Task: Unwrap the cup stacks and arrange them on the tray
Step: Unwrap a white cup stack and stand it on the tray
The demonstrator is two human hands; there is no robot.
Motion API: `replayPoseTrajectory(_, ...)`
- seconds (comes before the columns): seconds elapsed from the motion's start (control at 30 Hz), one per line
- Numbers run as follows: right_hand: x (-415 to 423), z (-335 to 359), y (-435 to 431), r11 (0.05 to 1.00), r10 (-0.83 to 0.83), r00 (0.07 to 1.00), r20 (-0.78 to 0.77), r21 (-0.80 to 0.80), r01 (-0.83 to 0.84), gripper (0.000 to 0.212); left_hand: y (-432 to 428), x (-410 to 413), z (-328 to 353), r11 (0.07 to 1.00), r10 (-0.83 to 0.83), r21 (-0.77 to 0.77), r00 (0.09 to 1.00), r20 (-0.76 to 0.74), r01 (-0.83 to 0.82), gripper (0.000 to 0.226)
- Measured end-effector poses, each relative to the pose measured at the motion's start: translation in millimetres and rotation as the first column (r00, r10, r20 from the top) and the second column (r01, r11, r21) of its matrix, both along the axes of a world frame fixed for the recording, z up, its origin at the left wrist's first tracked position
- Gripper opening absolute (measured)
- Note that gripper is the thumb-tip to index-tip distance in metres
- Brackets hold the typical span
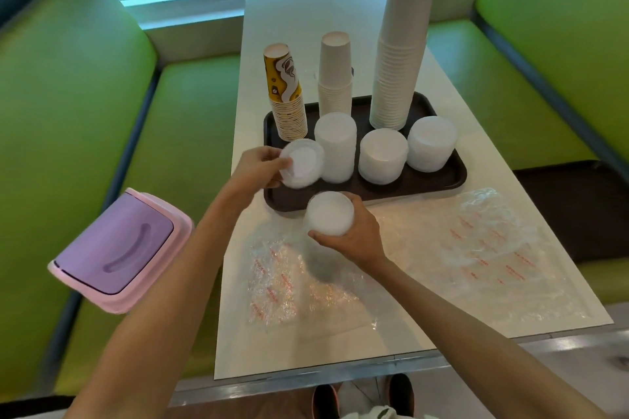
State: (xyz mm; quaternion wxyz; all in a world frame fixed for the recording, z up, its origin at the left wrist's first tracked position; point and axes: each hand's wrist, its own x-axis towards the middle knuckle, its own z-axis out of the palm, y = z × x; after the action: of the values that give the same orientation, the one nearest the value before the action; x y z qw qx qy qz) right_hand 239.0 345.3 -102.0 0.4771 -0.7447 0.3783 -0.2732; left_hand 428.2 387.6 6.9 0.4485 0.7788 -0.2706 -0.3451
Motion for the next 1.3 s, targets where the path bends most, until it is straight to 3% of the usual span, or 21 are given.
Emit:
replayPoseTrajectory(0.13, -2, 1, -1, 1.0, 0.012, 1.0, -0.005, -0.005, -0.012, 0.083, -22, 30, -30, 0.962, 0.262, 0.074, 0.965, 0.028, -0.264, 0.01)
replayPoseTrajectory(0.27, 0, -4, 1, 0.998, 0.017, 1.0, 0.005, -0.054, -0.017, 0.084, -41, 37, -56, 0.935, 0.293, 0.161, 0.943, 0.154, -0.317, 0.007)
replayPoseTrajectory(0.5, 1, -9, 0, 0.995, 0.009, 1.0, 0.024, -0.1, -0.006, 0.086, -60, 37, -79, 0.933, 0.167, 0.257, 0.937, 0.305, -0.25, 0.026)
replayPoseTrajectory(0.73, 1, -13, 0, 0.996, 0.004, 1.0, 0.026, -0.091, -0.002, 0.085, -63, 37, -90, 0.942, 0.065, 0.276, 0.909, 0.412, -0.193, 0.028)
replayPoseTrajectory(0.9, 2, -13, 0, 0.995, 0.003, 1.0, 0.031, -0.102, 0.0, 0.085, -61, 31, -90, 0.964, -0.059, 0.257, 0.887, 0.459, -0.069, 0.06)
replayPoseTrajectory(1.07, 3, -13, 1, 0.995, 0.008, 1.0, 0.03, -0.104, -0.005, 0.086, -61, 25, -94, 0.935, -0.24, 0.345, 0.856, 0.458, 0.077, 0.097)
replayPoseTrajectory(1.3, 1, -14, 0, 0.995, 0.022, 0.999, 0.034, -0.097, -0.018, 0.084, -63, 25, -101, 0.923, -0.253, 0.378, 0.845, 0.471, 0.066, 0.094)
